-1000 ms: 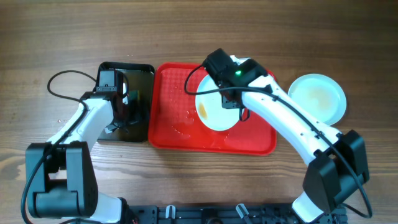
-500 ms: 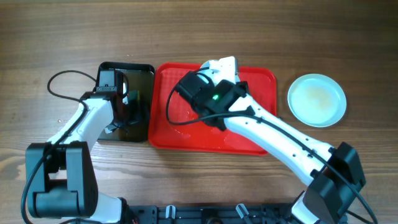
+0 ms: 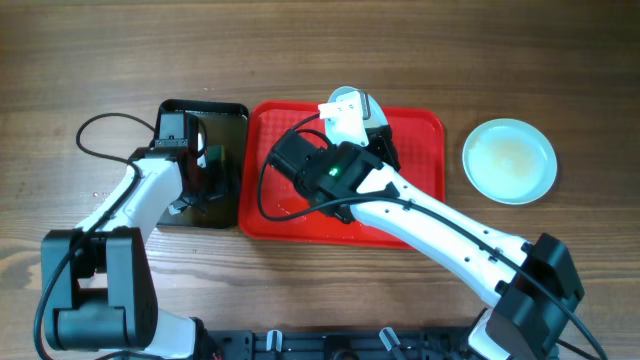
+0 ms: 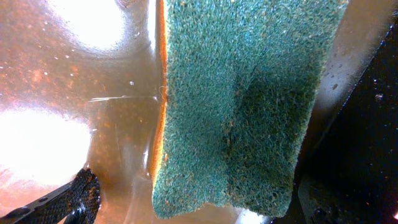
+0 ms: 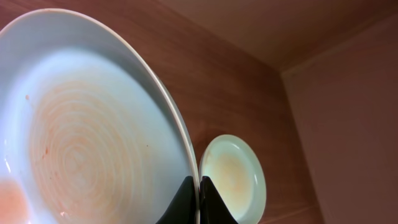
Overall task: Clean dirty plates on tray and stack at the side
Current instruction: 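Carry the plate right and lower it onto the plate stack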
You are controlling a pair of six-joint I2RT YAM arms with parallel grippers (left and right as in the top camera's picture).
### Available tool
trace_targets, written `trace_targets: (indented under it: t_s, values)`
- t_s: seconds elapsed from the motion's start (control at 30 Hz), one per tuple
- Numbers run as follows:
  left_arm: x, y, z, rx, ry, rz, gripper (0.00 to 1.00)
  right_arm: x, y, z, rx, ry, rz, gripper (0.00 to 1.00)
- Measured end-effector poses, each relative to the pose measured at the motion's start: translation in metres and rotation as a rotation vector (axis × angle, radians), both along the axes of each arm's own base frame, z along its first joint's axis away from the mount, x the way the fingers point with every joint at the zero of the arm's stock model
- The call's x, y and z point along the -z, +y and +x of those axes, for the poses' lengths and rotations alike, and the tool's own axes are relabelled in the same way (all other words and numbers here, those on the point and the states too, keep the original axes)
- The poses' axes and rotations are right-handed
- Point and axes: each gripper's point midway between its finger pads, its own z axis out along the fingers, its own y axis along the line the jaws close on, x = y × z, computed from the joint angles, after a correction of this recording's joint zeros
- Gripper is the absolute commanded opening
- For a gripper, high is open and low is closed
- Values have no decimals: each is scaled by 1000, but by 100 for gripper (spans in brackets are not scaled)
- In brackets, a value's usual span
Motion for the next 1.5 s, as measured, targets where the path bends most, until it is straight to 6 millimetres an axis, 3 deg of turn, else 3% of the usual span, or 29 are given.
trace_targets:
  t_s: [0.27,0.5,0.7,0.83,0.97,1.1,1.23,1.5]
  values:
    - [0,0,0,0,0,0,100,-13,1,8,-22,-47,-68,4]
    - [0,0,0,0,0,0,100,-39,17,29,-86,-131,-180,5]
    - [0,0,0,0,0,0,100,-45,23,34,-117,-123,-233,4]
    - [0,0,0,0,0,0,100,-28,30,34,-163,-55,-157,4]
    - [0,0,0,0,0,0,100,16,23,30,-136,105,89,4]
    - [0,0,0,0,0,0,100,44,-5,32,49,182,346,4]
    - [0,0,0,0,0,0,100,71,-78,42,375,269,625,4]
    - [0,0,0,0,0,0,100,87,-197,44,769,264,967,4]
